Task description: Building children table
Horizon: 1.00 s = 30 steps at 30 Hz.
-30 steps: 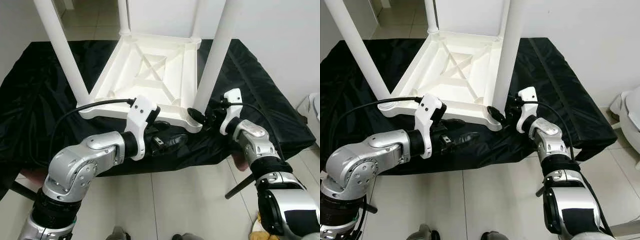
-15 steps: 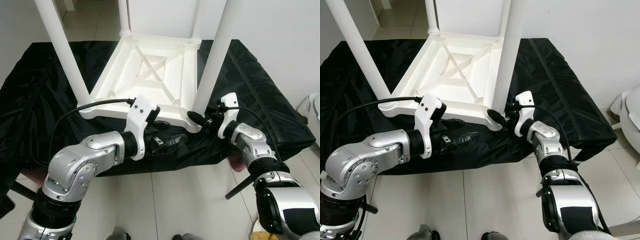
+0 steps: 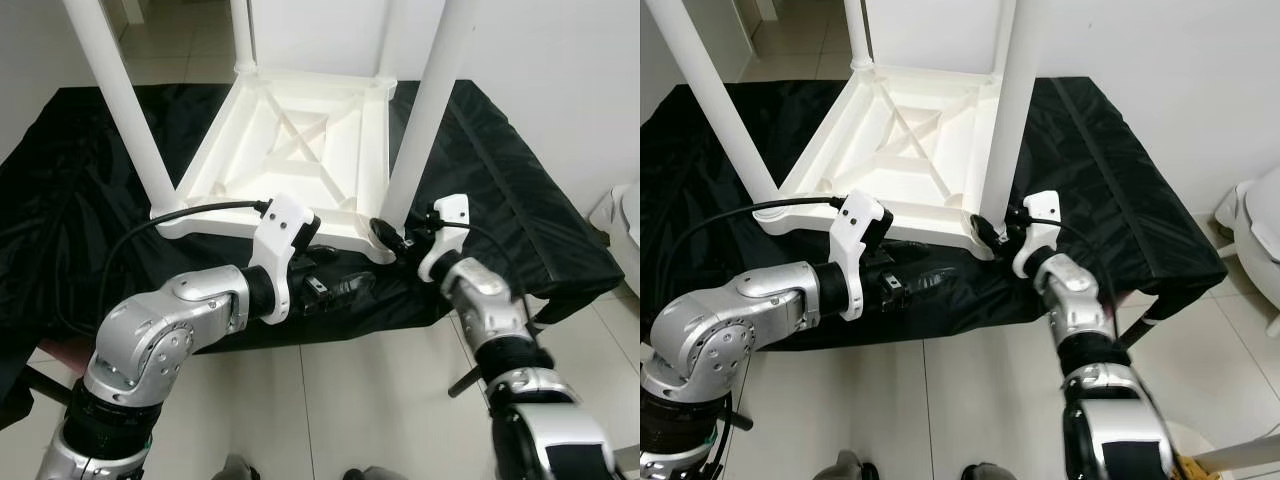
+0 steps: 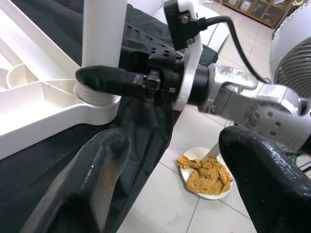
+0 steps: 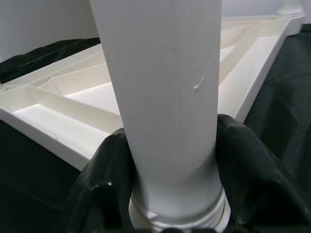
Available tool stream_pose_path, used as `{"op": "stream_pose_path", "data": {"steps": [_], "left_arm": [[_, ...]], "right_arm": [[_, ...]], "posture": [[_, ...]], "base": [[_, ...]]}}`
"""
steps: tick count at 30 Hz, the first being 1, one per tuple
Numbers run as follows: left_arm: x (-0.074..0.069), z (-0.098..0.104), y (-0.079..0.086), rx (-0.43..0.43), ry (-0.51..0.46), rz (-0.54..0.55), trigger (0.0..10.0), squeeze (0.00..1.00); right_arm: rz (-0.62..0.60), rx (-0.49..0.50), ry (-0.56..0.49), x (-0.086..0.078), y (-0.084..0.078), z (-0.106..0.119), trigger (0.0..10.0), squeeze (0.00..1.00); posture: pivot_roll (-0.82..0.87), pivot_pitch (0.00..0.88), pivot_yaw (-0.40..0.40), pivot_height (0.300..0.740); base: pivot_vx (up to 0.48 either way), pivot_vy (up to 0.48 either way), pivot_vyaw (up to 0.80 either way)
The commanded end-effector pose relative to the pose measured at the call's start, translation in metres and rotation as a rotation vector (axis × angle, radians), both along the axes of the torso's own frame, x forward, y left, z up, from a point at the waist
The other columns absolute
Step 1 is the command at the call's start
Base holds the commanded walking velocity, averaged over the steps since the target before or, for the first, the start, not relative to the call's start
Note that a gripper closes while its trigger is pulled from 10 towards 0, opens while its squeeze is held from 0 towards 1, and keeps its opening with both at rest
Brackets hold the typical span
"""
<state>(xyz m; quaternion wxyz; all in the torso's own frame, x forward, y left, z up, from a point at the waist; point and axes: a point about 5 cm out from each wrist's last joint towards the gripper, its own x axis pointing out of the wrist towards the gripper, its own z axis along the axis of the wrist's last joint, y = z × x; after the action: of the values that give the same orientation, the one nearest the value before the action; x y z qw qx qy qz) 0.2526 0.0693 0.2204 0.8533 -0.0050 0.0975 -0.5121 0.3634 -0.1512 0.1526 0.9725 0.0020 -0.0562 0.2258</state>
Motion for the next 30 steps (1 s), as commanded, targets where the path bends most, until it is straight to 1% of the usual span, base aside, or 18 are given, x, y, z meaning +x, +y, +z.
{"op": "stream_pose_path", "data": {"steps": [1, 2, 4, 5, 6, 9, 10, 11, 13, 14, 16, 17, 18, 20, 22, 28, 29, 30], "left_arm": [[-0.003, 0.001, -0.001, 0.003, -0.001, -0.021, 10.0, 0.00], [-0.003, 0.001, -0.001, 0.004, 0.000, -0.021, 10.0, 0.00], [-0.003, 0.001, -0.001, 0.004, 0.001, -0.021, 10.0, 0.00], [-0.003, 0.000, -0.001, 0.004, 0.002, -0.025, 10.0, 0.00], [-0.003, 0.000, -0.001, 0.004, 0.002, -0.025, 10.0, 0.00], [-0.003, 0.000, -0.002, 0.003, 0.005, -0.030, 10.0, 0.00], [-0.003, 0.000, -0.002, 0.003, 0.005, -0.030, 10.0, 0.00], [-0.002, 0.000, -0.003, 0.001, 0.007, -0.031, 10.0, 0.00], [-0.002, 0.000, -0.003, 0.001, 0.007, -0.031, 10.0, 0.00], [-0.002, -0.001, -0.003, 0.000, 0.011, -0.030, 10.0, 0.00], [-0.002, -0.001, -0.003, 0.000, 0.011, -0.030, 10.0, 0.00], [-0.002, -0.001, -0.003, -0.004, 0.013, -0.033, 10.0, 0.00], [-0.002, -0.001, -0.003, -0.004, 0.013, -0.033, 10.0, 0.00], [-0.003, -0.002, -0.005, -0.005, 0.017, -0.038, 10.0, 0.00], [-0.004, -0.003, -0.005, -0.005, 0.018, -0.040, 10.0, 0.00], [-0.004, -0.003, -0.005, -0.006, 0.020, -0.039, 10.0, 0.00], [-0.004, -0.003, -0.005, -0.006, 0.021, -0.040, 10.0, 0.00], [-0.004, -0.003, -0.005, -0.006, 0.021, -0.040, 10.0, 0.00]], "right_arm": [[-0.068, 0.071, 0.068, -0.002, 0.001, -0.011, 0.0, 0.00], [-0.117, 0.102, 0.073, -0.004, 0.006, -0.012, 0.0, 0.00], [-0.150, 0.122, 0.077, -0.006, 0.009, -0.012, 0.0, 0.00], [-0.201, 0.156, 0.073, -0.009, 0.015, -0.011, 0.0, 0.00], [-0.201, 0.156, 0.073, -0.009, 0.015, -0.011, 0.0, 0.00], [-0.290, 0.166, 0.057, -0.012, 0.023, -0.010, 0.0, 0.00], [-0.290, 0.166, 0.057, -0.012, 0.023, -0.010, 0.0, 0.00], [-0.352, 0.166, 0.051, -0.013, 0.027, -0.009, 0.0, 0.00], [-0.352, 0.166, 0.051, -0.013, 0.027, -0.009, 0.0, 0.00], [-0.420, 0.182, 0.050, -0.014, 0.029, -0.008, 0.0, 0.00], [-0.420, 0.182, 0.050, -0.014, 0.029, -0.008, 0.0, 0.00], [-0.471, 0.195, 0.053, -0.017, 0.034, -0.007, 0.0, 0.00], [-0.471, 0.195, 0.053, -0.017, 0.034, -0.007, 0.0, 0.00], [-0.465, 0.176, 0.064, -0.022, 0.044, -0.008, 0.0, 0.00], [-0.452, 0.165, 0.068, -0.024, 0.046, -0.008, 0.0, 0.00], [-0.442, 0.139, 0.081, -0.028, 0.047, -0.011, 0.0, 0.00], [-0.442, 0.133, 0.084, -0.028, 0.046, -0.011, 1.8, 0.00], [-0.442, 0.133, 0.084, -0.028, 0.046, -0.011, 1.8, 0.00]], "posture": [[-0.03, 0.107, 0.026, 0.740], [-0.03, 0.107, 0.027, 0.740], [-0.03, 0.107, 0.027, 0.740], [-0.04, 0.106, 0.028, 0.740], [-0.04, 0.106, 0.028, 0.740], [-0.04, 0.105, 0.027, 0.740], [-0.04, 0.105, 0.027, 0.740], [-0.04, 0.104, 0.026, 0.740], [-0.04, 0.104, 0.026, 0.740], [-0.05, 0.103, 0.024, 0.740], [-0.05, 0.103, 0.024, 0.740], [-0.05, 0.101, 0.022, 0.740], [-0.05, 0.101, 0.022, 0.740], [-0.05, 0.102, 0.016, 0.740], [-0.05, 0.100, 0.016, 0.740], [-0.05, 0.096, 0.012, 0.740], [-0.05, 0.095, 0.011, 0.740], [-0.05, 0.095, 0.011, 0.740]], "base": [[0.000, 0.000, 0.00], [0.000, 0.000, 0.00], [0.000, 0.000, 0.00], [0.000, 0.000, 0.00], [0.000, 0.000, 0.00], [0.000, 0.000, 0.00], [0.000, 0.000, 0.00], [0.000, 0.000, 0.00], [0.000, 0.000, 0.00], [0.000, 0.000, 0.00], [0.000, 0.000, 0.00], [0.000, 0.000, 0.00], [0.000, 0.000, 0.00], [0.000, 0.000, 0.00], [0.000, 0.000, 0.00], [0.000, 0.000, 0.00], [0.000, 0.000, 0.00], [0.000, 0.000, 0.00]]}}
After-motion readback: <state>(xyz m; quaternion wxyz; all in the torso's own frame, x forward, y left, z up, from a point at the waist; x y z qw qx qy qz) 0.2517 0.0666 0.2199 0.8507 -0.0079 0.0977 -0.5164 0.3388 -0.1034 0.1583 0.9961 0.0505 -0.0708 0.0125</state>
